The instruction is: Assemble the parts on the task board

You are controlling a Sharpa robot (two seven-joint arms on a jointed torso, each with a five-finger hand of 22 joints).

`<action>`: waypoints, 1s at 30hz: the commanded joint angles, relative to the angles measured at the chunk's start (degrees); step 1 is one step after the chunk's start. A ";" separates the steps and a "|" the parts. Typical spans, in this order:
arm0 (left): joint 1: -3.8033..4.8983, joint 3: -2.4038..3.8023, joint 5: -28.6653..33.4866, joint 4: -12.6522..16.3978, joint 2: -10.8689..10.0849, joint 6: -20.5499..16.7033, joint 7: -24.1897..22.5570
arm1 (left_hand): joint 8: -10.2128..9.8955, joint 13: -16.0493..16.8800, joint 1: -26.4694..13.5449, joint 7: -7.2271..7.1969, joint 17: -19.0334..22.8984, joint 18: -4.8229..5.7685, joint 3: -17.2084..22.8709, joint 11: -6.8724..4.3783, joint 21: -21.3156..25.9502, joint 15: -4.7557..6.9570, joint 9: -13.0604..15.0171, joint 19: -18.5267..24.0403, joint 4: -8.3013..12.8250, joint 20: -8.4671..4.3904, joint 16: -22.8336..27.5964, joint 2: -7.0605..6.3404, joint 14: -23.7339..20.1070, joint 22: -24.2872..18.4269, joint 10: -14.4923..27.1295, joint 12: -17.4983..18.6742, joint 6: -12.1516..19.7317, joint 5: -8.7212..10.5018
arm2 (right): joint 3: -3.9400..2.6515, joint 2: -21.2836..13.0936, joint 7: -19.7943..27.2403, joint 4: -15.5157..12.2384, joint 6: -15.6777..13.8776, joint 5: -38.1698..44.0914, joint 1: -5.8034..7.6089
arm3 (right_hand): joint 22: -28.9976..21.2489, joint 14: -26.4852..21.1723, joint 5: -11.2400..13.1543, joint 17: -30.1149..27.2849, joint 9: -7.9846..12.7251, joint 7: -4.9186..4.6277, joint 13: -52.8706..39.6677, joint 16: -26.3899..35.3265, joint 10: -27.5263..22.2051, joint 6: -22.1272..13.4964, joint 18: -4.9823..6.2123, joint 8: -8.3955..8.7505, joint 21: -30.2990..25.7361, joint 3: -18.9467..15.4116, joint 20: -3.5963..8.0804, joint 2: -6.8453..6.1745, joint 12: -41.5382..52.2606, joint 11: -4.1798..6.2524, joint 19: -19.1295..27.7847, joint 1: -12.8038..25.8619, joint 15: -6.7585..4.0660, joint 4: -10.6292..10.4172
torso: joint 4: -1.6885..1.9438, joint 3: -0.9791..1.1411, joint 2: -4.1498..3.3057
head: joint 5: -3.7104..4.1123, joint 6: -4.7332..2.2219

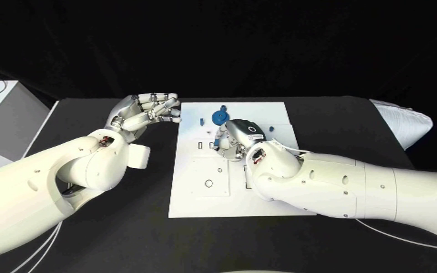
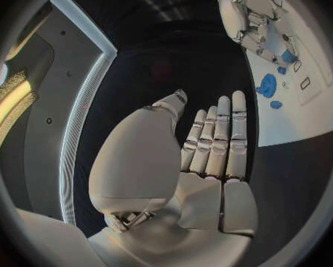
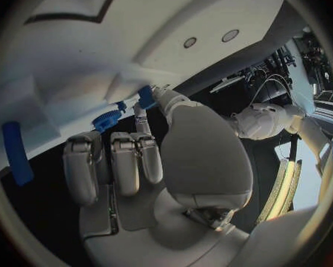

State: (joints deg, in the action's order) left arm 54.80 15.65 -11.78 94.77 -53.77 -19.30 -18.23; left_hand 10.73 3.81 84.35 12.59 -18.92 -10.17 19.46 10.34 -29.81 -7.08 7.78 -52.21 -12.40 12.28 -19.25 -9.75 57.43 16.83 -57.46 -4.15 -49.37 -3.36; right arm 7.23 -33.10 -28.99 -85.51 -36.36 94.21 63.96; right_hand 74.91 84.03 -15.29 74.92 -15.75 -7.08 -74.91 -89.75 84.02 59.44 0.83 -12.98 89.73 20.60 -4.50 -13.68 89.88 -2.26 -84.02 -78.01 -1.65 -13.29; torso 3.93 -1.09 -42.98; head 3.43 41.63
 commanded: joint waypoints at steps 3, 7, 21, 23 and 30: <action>-0.03 0.04 -0.11 0.05 0.11 0.98 -0.28 | -0.25 0.01 -0.18 0.79 -0.05 0.04 0.08 -0.06 -0.21 -0.03 -0.05 0.22 0.30 0.00 -0.32 0.51 -0.52 0.05 -0.43 0.16 -0.47 0.33 | 0.08 -0.04 0.33 0.05 1.24 -0.06 -0.18 | 15.09 5.78 0.05 14.23 0.37 -0.46 -15.09 -0.03 5.98 -1.37 -0.83 0.85 0.27 -0.93 -0.06 -0.50 0.12 -0.61 -5.98 0.51 0.39 -0.33 | -0.01 0.00 -0.02 | -0.02 0.11; -0.03 0.04 -0.11 0.04 0.11 0.98 -0.27 | -0.25 0.01 -0.18 0.79 -0.05 0.04 0.08 -0.06 -0.21 -0.03 -0.05 0.22 0.30 0.00 -0.32 0.51 -0.52 0.05 -0.43 0.16 -0.47 0.33 | 0.09 -0.06 0.52 0.06 0.67 -0.14 -0.18 | 15.09 5.76 0.17 14.14 0.64 -0.85 -15.09 0.00 5.98 -2.40 -0.83 1.30 0.27 -1.81 -0.35 -0.76 0.12 -0.99 -5.98 0.61 0.72 -0.74 | -0.03 0.00 -0.02 | -0.06 0.08; -0.05 0.04 -0.11 0.03 0.06 0.97 -0.19 | -0.25 0.01 -0.18 0.79 -0.05 0.04 0.08 -0.06 -0.21 -0.03 -0.05 0.22 0.30 0.00 -0.32 0.51 -0.52 0.05 -0.43 0.16 -0.47 0.33 | 0.09 -0.20 1.16 -0.17 -0.91 -0.32 -0.18 | 15.09 5.67 0.97 13.75 1.08 -1.36 -15.09 0.10 5.98 -4.01 -0.83 1.89 0.27 -4.16 -0.87 -0.97 0.12 -1.50 -5.98 0.69 1.21 -1.95 | 0.01 0.00 -0.02 | -0.03 0.12; -0.05 0.04 -0.11 0.01 0.06 0.99 -0.15 | -0.25 0.01 -0.18 0.79 -0.05 0.04 0.08 -0.06 -0.21 -0.03 -0.05 0.22 0.30 0.00 -0.32 0.51 -0.52 0.05 -0.43 0.16 -0.47 0.33 | 0.09 -0.26 1.31 -0.29 -1.23 -0.31 -0.18 | 15.09 5.65 1.40 13.66 1.15 -1.43 -15.04 0.13 5.92 -4.26 -0.83 1.96 0.27 -4.79 -0.95 -1.01 0.06 -1.57 -5.98 0.75 1.28 -2.32 | 0.01 0.00 -0.02 | -0.03 0.12; -0.05 0.04 -1.06 -0.55 0.23 1.12 1.18 | -0.42 -0.02 -0.60 0.81 -0.27 0.06 -0.11 0.00 -0.55 -0.11 -0.12 0.64 0.23 0.08 -0.30 0.33 -0.76 0.28 -0.22 0.29 -0.31 0.34 | 0.08 -2.16 3.21 -2.53 -3.65 -1.26 -0.14 | 15.09 5.59 5.57 13.38 2.08 -2.50 -14.16 0.22 4.99 -7.30 -0.83 3.37 0.27 -15.83 -1.76 -0.22 -0.90 -2.55 -5.98 3.05 2.13 -3.54 | -0.05 0.04 0.12 | -0.17 -0.13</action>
State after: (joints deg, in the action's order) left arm 54.74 15.63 -11.90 94.28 -53.70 -19.24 -17.80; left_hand 10.59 3.81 84.12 12.59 -19.15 -10.17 19.46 10.34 -30.01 -7.07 7.70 -52.00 -12.40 12.50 -19.25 -9.52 57.01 17.07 -57.46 -4.16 -49.37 -3.36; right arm 7.32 -34.94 -27.90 -87.49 -37.84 93.44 63.82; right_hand 74.94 84.02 -9.64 74.91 -13.75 -9.54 -74.94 -89.75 84.01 52.46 0.83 -9.77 89.73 5.63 -5.98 -14.08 89.27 -4.53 -84.00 -75.15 0.21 -16.80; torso 3.92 -1.07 -42.95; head 3.39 41.62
